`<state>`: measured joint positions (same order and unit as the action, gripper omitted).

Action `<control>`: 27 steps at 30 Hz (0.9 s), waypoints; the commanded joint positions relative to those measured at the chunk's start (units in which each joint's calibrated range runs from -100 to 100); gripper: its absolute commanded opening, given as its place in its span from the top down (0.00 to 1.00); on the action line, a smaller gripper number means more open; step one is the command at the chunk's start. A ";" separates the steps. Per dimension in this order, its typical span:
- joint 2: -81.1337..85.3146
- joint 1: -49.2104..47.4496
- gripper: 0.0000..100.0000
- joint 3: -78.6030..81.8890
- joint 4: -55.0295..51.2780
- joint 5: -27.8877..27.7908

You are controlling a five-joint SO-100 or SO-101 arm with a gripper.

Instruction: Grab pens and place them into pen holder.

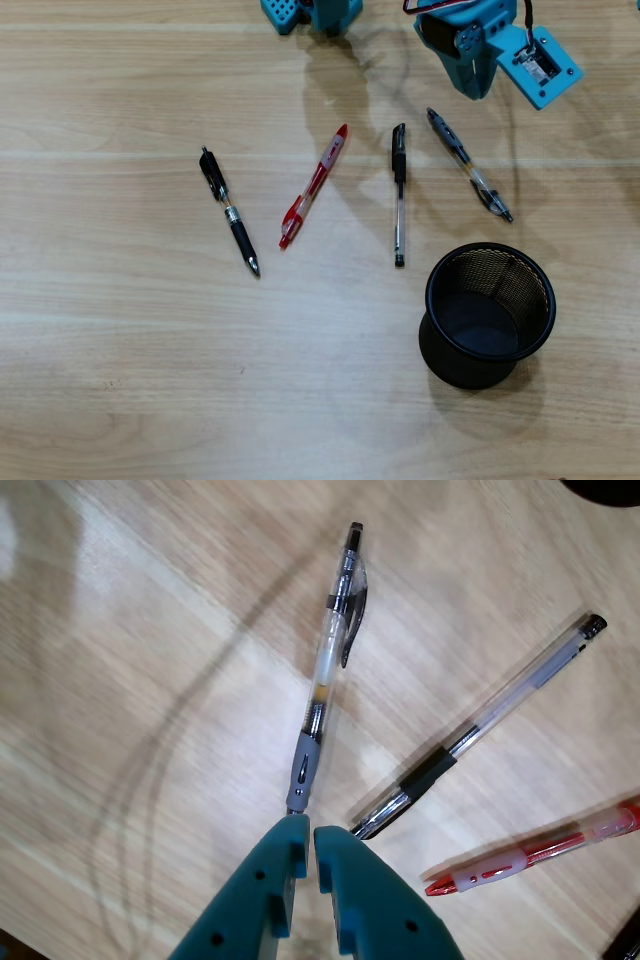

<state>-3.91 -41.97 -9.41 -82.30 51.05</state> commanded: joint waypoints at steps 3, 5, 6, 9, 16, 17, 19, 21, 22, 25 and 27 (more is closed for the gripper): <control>0.30 0.41 0.97 -3.26 0.44 0.26; 0.30 -0.05 0.97 -3.45 0.53 0.47; 0.30 -0.23 0.97 -3.90 0.53 1.20; 0.21 -1.15 0.97 -4.89 0.44 4.60; 0.38 -1.05 0.97 -4.98 0.53 5.81; 0.38 -1.05 0.97 -4.98 0.53 5.86; 0.38 -1.05 0.97 -4.98 1.07 5.86; 0.30 -1.05 0.97 -4.98 2.71 5.86; 0.30 -1.05 0.95 -4.98 3.35 5.91; 0.13 -1.79 0.82 -4.98 4.35 5.91; 0.13 -2.06 0.74 -4.62 4.35 5.91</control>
<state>-3.91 -43.31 -11.45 -79.11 56.72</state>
